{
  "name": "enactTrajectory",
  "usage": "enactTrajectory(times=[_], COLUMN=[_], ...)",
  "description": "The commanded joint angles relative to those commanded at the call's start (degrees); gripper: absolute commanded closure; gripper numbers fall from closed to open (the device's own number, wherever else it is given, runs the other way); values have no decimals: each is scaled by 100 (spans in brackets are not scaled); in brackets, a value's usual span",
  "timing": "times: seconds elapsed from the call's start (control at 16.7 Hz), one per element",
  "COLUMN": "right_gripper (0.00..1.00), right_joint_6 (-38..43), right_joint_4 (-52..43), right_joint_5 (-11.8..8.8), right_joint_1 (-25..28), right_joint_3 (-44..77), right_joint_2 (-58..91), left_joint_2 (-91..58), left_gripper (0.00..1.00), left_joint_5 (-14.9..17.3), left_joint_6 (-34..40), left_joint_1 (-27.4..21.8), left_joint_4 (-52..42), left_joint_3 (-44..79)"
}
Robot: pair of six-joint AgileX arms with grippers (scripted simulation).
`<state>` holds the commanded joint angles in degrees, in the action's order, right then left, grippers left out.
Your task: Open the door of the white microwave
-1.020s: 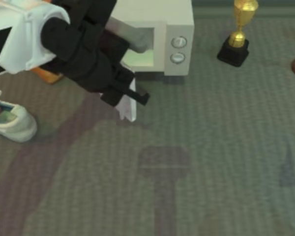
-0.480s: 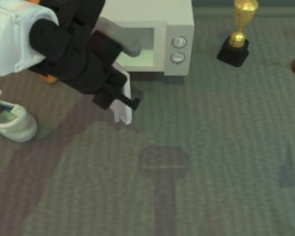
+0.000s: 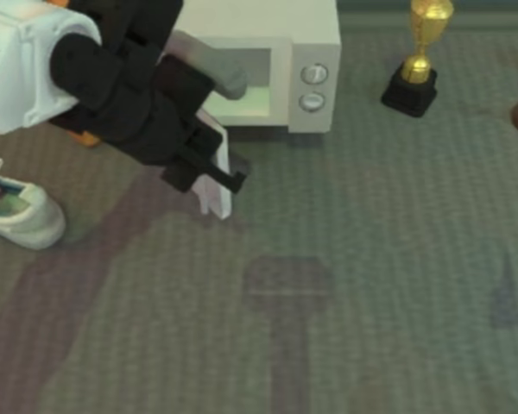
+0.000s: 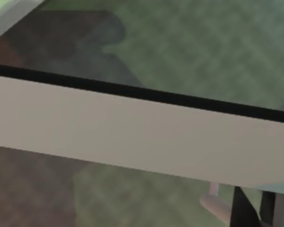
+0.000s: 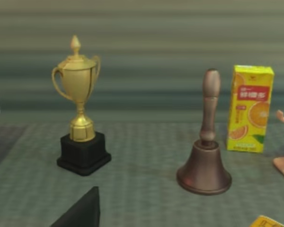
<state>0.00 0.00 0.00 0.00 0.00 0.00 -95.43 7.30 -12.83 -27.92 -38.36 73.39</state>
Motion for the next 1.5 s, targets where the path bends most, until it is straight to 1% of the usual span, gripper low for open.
enactTrajectory(times=[0.72, 0.84, 0.96, 1.32, 1.5], right_gripper=[0, 0, 0, 0, 0], right_joint_6=[0, 0, 0, 0, 0], right_joint_4=[0, 0, 0, 0, 0], right_joint_5=[0, 0, 0, 0, 0], right_joint_1=[0, 0, 0, 0, 0], right_joint_3=[0, 0, 0, 0, 0], right_joint_2=[0, 0, 0, 0, 0], left_joint_2=[0, -11, 36, 239, 255], left_gripper=[100, 100, 100, 100, 100], left_joint_5=[0, 40, 124, 530, 552], left_joint_6=[0, -3, -174, -978, -1020], left_joint_1=[0, -14, 54, 399, 417], left_joint_4=[0, -3, -28, -183, -185], left_joint_3=[0, -21, -51, -246, -251])
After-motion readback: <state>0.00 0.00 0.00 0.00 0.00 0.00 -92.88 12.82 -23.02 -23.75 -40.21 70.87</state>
